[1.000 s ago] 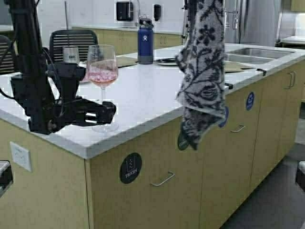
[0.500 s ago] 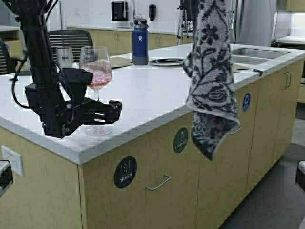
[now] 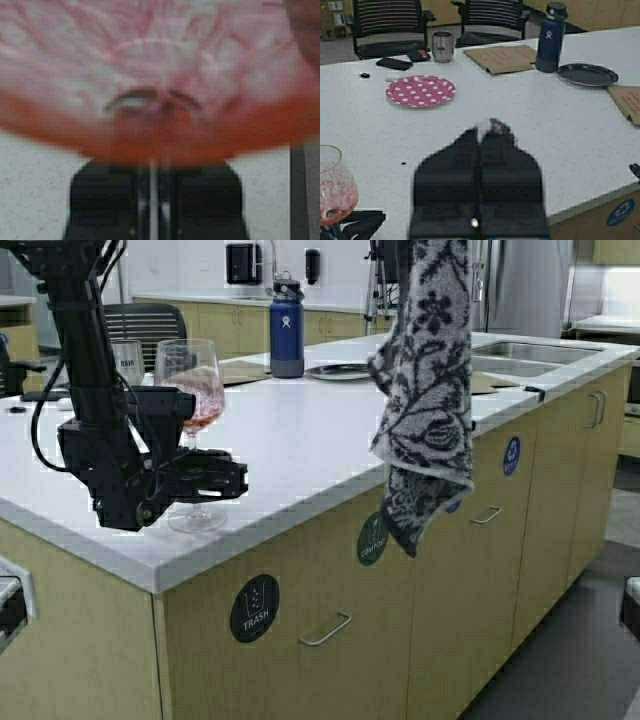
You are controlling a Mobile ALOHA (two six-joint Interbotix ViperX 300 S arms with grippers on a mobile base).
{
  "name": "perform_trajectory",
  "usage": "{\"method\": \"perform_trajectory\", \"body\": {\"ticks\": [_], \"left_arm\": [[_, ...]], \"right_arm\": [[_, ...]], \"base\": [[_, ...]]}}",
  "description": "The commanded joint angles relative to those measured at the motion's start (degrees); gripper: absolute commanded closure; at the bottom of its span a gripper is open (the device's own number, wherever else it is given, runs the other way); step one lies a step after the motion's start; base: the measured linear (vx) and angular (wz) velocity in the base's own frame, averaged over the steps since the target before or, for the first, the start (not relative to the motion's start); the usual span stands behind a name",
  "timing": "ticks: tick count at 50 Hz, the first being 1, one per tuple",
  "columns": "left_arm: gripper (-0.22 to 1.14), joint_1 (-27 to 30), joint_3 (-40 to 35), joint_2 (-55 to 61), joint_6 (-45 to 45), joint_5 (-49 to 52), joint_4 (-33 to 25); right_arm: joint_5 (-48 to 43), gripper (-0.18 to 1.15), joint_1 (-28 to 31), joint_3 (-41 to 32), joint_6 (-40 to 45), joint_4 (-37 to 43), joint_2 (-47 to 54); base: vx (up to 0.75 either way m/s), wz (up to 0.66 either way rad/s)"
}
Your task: Get the cloth and wipe up the spill under the wine glass
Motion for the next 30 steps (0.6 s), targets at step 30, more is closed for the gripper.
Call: {"method": "perform_trajectory", "body": {"ticks": [30], "left_arm": [[0.83,-0.18,12.74,-26.19,-0.09,7.03,0.18]], "right_arm": [[-4.48,0.91,1.93,-26.46,5.1,-0.26,18.63]], "base": [[0.01,0.01]]}}
